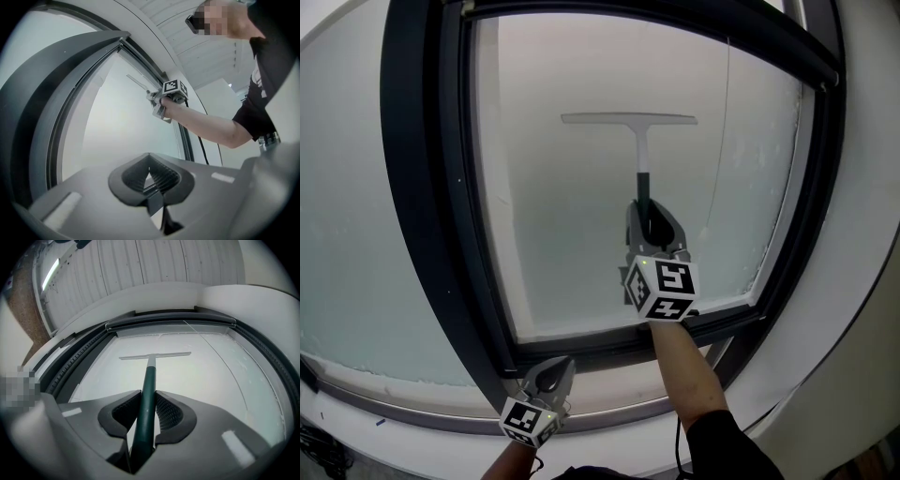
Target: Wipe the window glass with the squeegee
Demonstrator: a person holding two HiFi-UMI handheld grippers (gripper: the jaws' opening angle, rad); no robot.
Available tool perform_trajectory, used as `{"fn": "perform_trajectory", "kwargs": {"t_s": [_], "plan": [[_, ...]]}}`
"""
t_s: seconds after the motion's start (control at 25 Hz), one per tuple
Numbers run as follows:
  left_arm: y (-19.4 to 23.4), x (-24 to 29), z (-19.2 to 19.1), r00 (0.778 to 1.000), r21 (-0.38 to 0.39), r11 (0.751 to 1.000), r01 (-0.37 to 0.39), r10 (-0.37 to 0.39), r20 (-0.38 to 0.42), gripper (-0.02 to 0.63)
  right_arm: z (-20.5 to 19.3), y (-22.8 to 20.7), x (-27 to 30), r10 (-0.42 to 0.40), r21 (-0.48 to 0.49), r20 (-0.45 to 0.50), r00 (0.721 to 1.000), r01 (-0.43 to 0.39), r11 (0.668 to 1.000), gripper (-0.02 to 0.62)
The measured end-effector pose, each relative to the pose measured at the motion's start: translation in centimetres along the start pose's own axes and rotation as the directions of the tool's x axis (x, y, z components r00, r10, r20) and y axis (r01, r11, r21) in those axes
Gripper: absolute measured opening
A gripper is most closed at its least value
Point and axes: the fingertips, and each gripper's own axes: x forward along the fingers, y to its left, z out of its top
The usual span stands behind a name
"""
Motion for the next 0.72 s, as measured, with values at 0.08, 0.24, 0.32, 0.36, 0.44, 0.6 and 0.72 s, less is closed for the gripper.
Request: {"fn": "perform_trajectory", "kwargs": {"t_s": [0.08, 0.24, 0.32, 0.36, 0.44, 0.6, 0.72], "plan": [[-0.1, 0.0, 0.2, 1.0, -0.001, 1.0, -0.001, 0.001, 0.009, 0.0, -0.8, 0.1, -0.5, -0.004, 0.005, -0.011, 1.0, 0.004, 1.0, 0.095], [0.1, 0.0, 0.4, 1.0, -0.003, 1.0, -0.005, 0.005, 0.012, 0.0, -1.7, 0.2, -1.1, -0.006, 0.004, -0.028, 1.0, 0.006, 1.0, 0.095], [0.3, -0.1, 0.4, 1.0, -0.007, 1.0, -0.01, 0.01, 0.011, 0.0, -2.1, 0.2, -1.4, -0.007, 0.004, -0.037, 0.999, 0.007, 1.0, 0.095], [0.3, -0.2, 0.3, 1.0, -0.01, 1.0, -0.012, 0.012, 0.008, 0.0, -2.4, 0.2, -1.6, -0.009, 0.007, -0.042, 0.999, 0.009, 1.0, 0.095], [0.3, -0.4, 0.1, 1.0, -0.015, 1.0, -0.011, 0.011, 0.001, 0.0, -3.0, 0.2, -2.1, -0.014, 0.017, -0.052, 0.999, 0.014, 1.0, 0.095], [0.1, -0.8, -0.7, 1.0, -0.026, 1.0, -0.004, 0.003, -0.02, 0.0, -4.1, 0.6, -3.2, -0.013, 0.032, -0.066, 0.998, 0.015, 0.999, 0.095], [-0.1, -1.1, -1.5, 0.999, -0.009, 1.0, 0.008, -0.009, -0.047, 0.0, -4.9, 0.8, -4.1, -0.014, 0.033, -0.075, 0.997, 0.017, 0.999, 0.095]]}}
